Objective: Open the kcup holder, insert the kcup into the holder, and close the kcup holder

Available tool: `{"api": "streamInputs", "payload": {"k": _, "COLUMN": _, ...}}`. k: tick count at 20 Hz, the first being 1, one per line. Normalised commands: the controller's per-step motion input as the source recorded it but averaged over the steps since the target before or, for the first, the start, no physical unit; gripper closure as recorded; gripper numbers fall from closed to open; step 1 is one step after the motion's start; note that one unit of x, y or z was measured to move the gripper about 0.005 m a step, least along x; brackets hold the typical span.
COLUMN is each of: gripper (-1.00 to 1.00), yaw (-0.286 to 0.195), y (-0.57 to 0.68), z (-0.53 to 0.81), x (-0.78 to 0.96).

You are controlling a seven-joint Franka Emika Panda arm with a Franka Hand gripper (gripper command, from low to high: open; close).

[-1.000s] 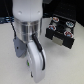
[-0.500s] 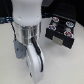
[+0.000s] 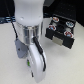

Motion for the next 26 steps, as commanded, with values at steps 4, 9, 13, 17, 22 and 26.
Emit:
{"api": "streamInputs", "payload": {"k": 4, "gripper": -1.0, "yaw": 0.06, "y": 0.04, "z": -0.22, "x": -0.13}}
{"api": "streamInputs", "payload": {"k": 9, "gripper": -1.0, "yaw": 0.054, "y": 0.0, "z": -0.25, "x": -0.18}}
{"api": "streamInputs", "payload": {"k": 13, "gripper": -1.0, "yaw": 0.037, "y": 0.0, "z": -0.2, "x": -0.1}}
{"api": "streamInputs", "payload": {"k": 17, "gripper": -1.0, "yaw": -0.088, "y": -0.04, "z": 0.0, "x": 0.14}}
{"api": "streamInputs", "payload": {"k": 22, "gripper": 1.0, "yaw": -0.065, "y": -0.01, "z": 0.0, "x": 0.13}}
{"api": "streamInputs", "payload": {"k": 26, "gripper": 1.0, "yaw": -0.042, "y": 0.02, "z": 0.0, "x": 0.06}}
